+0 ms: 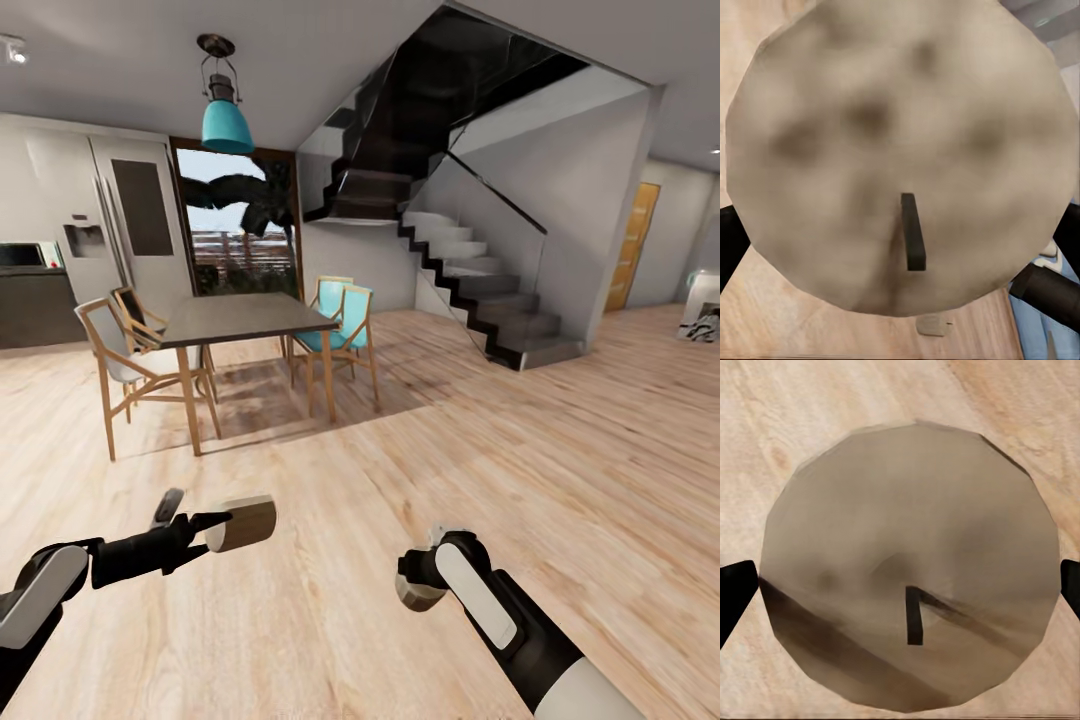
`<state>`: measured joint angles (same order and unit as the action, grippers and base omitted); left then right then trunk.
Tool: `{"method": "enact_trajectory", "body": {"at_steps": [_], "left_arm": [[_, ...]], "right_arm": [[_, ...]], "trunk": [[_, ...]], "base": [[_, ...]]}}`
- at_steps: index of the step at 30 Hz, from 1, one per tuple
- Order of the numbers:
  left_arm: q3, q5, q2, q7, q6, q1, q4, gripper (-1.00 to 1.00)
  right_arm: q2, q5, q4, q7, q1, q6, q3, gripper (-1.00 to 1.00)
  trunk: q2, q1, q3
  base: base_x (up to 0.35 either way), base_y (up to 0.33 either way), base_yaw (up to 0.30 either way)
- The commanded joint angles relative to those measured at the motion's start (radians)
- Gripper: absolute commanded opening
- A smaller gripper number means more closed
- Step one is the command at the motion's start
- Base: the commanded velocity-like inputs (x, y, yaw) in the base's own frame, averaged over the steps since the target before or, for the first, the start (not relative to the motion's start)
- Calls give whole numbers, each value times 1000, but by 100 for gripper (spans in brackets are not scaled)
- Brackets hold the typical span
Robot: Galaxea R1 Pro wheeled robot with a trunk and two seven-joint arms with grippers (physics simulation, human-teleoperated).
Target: Place each of the two pumpkins and all three candles from the living room inside a cabinet in the living room (use any cabinet), then make sure every cabinet is closed, and position the cauldron so it is next to a table in the living room.
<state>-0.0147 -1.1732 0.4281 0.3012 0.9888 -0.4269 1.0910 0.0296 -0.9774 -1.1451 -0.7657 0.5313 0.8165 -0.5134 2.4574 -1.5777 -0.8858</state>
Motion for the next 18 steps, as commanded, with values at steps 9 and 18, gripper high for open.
{"method": "enact_trajectory", "body": {"at_steps": [9, 18], "left_arm": [[-5, -3, 0, 7, 2, -1, 11, -100], [-5, -3, 0, 7, 2, -1, 12, -100]], "right_arm": [[1, -14, 0, -12, 1, -2, -3, -100], [0, -15, 19, -12, 1, -2, -3, -100]], "trunk": [[-63, 35, 16], [-126, 70, 32]], "base": [[-291, 0, 195], [-258, 0, 185]]}}
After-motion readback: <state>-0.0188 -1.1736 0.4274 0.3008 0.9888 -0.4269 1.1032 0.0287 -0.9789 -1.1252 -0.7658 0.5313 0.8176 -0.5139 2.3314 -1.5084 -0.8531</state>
